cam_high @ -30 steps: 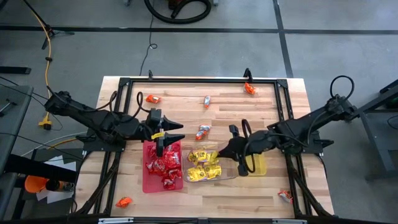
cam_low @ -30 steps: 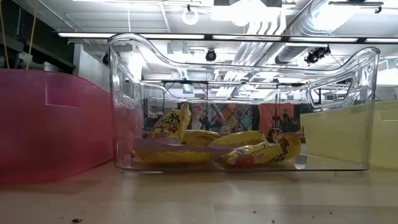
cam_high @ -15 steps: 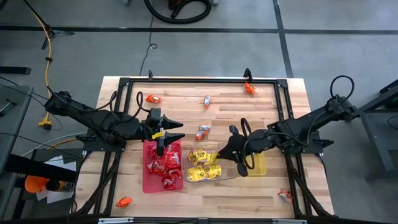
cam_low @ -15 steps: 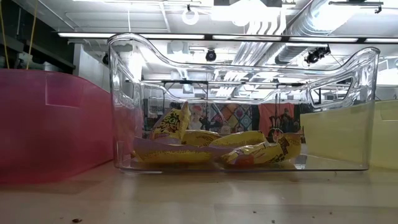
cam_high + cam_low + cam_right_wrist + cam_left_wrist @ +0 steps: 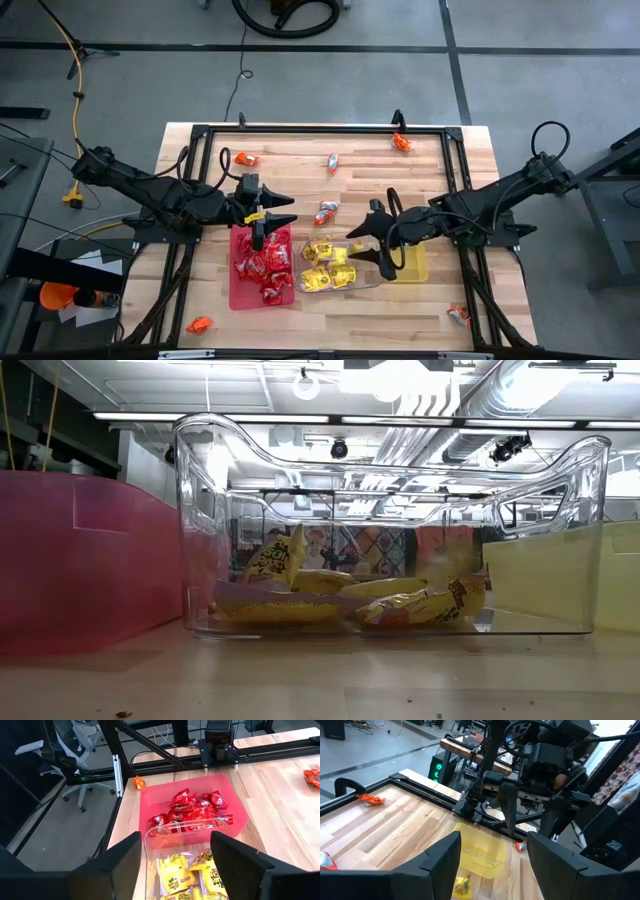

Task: Sort candy
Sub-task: Put the orange chocolate into the yellow bin

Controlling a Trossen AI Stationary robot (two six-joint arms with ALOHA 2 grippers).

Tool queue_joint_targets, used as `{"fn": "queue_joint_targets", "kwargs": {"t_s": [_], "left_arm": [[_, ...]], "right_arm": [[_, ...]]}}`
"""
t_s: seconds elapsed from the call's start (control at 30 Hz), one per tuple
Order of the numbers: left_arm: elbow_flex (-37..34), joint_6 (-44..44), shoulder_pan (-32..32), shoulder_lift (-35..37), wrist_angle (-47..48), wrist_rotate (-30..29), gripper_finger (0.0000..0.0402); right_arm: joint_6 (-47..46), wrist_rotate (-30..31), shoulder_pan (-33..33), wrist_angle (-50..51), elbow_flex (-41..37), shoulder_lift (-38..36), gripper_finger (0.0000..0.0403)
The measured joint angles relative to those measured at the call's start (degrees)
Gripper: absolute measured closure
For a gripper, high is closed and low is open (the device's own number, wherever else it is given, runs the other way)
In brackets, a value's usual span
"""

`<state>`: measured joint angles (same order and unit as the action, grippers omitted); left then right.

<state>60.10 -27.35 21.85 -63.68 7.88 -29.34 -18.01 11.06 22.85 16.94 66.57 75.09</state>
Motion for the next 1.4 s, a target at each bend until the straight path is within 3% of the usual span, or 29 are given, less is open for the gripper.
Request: {"fn": "queue_joint_targets", "kwargs": {"t_s": [0.43,0.8,1.17,1.4], "left_arm": [[0.00,0.04,-0.09,0.00,0.02,-0.03,0.0186],[0.00,1.56,-0.08,0.00,0.07,-0.03,0.0186],[-0.07,3.08,-0.07,6.56,6.85,-0.65,0.0186],[-0.04,4.15,-0.09,11.46,11.38,-5.00,0.0186]], "right_arm": [[1.71,1.09,-0.35,-2.13,0.00,-0.02,0.0157],[-7.74,3.79,-4.66,-2.11,0.00,-0.04,0.0157],[-22.88,4.38,-16.17,-1.71,0.07,1.07,0.0157],[-27.76,-0.44,-25.76,0.67,2.30,12.22,0.0158]]}}
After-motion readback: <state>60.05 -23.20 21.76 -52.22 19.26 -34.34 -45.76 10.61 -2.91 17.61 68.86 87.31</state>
